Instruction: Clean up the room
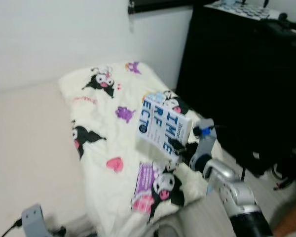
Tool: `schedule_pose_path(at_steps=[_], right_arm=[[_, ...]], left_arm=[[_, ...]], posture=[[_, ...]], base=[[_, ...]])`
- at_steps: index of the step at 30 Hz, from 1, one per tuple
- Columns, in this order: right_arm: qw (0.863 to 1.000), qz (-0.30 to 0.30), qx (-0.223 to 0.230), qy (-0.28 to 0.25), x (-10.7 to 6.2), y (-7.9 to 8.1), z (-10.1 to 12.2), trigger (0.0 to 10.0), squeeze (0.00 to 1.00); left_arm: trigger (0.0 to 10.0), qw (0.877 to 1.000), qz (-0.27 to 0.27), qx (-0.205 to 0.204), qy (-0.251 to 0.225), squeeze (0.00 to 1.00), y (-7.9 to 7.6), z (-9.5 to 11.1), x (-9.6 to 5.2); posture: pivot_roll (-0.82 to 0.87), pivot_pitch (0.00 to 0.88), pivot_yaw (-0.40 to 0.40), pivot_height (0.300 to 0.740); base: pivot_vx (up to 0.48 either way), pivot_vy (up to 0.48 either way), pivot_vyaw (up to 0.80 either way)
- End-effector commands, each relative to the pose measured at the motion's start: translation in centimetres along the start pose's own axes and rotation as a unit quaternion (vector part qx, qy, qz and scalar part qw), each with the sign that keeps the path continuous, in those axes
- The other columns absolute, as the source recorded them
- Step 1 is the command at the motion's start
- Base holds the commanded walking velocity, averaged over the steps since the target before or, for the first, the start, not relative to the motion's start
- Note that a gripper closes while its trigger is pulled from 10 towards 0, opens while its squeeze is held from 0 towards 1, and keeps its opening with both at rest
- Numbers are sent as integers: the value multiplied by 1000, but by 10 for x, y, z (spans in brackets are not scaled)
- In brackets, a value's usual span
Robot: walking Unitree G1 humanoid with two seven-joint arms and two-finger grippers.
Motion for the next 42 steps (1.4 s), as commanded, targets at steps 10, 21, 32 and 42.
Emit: schedule_pose_path(at_steps=[10, 21, 32, 42], right_arm=[[999, -16, -19, 29, 1, -8, -26, 10000, 0], [987, -39, -66, 142, -7, -18, -114, 10000, 0], [973, -82, -53, 208, -26, -31, -163, 10000, 0], [979, -61, -74, 179, -17, -30, -151, 10000, 0]], left_arm=[[10000, 999, 12, 36, 33, 0, 4, -25, -3], [10000, 997, -3, 64, 52, 0, 2, -44, -6], [10000, 994, 10, 66, 82, 0, -3, -52, -7], [10000, 994, 9, 72, 82, 0, -12, -53, -7]], posture=[[-236, 98, -9, 740], [-229, 91, -14, 740], [-211, 92, -17, 740], [-217, 89, -20, 740]], base=[[0, 0, 0], [0, 0, 533], [-287, 0, 713], [-480, 0, 698]])
Point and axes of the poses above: a point about 5 cm out from each wrist's last joint towards the gripper, its own x axis pointing out of the wrist towards the gripper, its own z axis along the axis of the wrist's last joint, y = z × x, the point moved 5 cm from there along x, pointing out of the wrist towards the gripper, and after that the axes turned 11 degrees about x, right-handed, at the moved point
